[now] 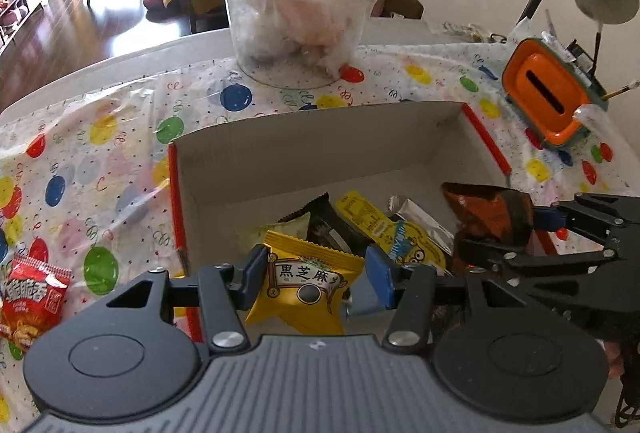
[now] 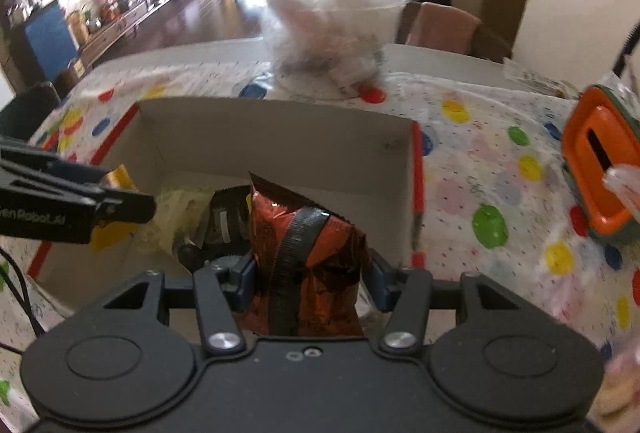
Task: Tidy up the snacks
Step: 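Carry the yellow packet and red-brown wrapper over the cardboard box with both tools, then open both tools to drop the yellow packet and red-brown wrapper into the box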
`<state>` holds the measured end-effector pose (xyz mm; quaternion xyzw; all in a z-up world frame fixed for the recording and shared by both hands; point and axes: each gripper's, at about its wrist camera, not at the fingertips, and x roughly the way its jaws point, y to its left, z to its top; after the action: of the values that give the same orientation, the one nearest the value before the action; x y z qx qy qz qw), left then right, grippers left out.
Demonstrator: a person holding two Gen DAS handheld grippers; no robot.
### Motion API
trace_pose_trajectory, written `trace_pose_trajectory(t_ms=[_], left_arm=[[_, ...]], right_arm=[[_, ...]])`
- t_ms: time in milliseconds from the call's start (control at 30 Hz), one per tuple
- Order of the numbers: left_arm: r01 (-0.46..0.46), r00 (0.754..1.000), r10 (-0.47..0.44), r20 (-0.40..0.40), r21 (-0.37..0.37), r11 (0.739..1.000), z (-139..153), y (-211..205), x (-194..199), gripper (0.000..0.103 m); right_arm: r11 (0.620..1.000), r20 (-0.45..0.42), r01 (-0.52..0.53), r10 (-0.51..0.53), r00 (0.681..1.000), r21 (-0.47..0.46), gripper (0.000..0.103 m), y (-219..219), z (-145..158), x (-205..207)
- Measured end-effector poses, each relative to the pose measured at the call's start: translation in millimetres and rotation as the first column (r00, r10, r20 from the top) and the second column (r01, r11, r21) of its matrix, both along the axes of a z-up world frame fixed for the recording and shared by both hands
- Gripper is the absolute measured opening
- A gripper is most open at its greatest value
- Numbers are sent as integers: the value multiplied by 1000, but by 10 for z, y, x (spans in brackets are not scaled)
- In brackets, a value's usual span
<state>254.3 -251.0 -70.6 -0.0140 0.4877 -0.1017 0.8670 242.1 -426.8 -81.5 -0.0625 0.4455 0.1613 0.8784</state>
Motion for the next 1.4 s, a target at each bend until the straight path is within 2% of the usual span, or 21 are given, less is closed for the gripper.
trace_pose_trajectory(t_ms=[267,467,567,667,767,967,1067,1400], left_arm=[[36,997,-33,-66,40,999,-207,-172,254,53],[43,986,-29,-162,83,996,-329,-208,446,53],[34,977,-14,-211,89,996,-397,-187,506,54],[34,975,-11,-220,98,995,-425,-172,525,54],[30,973,-6,-231,98,995,-437,-155,533,54],[10,975,8,-221,79,997,-413,-122,514,55],[-9,978,20,-208,56,998,-375,-84,478,61],[-17,994,17,-105,1,1000,-128,36,165,61]], right_arm=[[993,-56,-99,95,994,-68,53,188,-188,158],[988,-132,-125,112,985,-90,55,235,-272,293],[986,-142,-139,126,982,-88,56,243,-279,311],[984,-129,-143,128,983,-107,65,274,-273,297],[985,-129,-138,124,984,-103,65,267,-276,296],[990,-113,-117,109,988,-74,72,197,-220,278],[993,-100,-108,102,990,-54,74,161,-164,244],[998,-48,-63,64,997,32,83,34,86,29]])
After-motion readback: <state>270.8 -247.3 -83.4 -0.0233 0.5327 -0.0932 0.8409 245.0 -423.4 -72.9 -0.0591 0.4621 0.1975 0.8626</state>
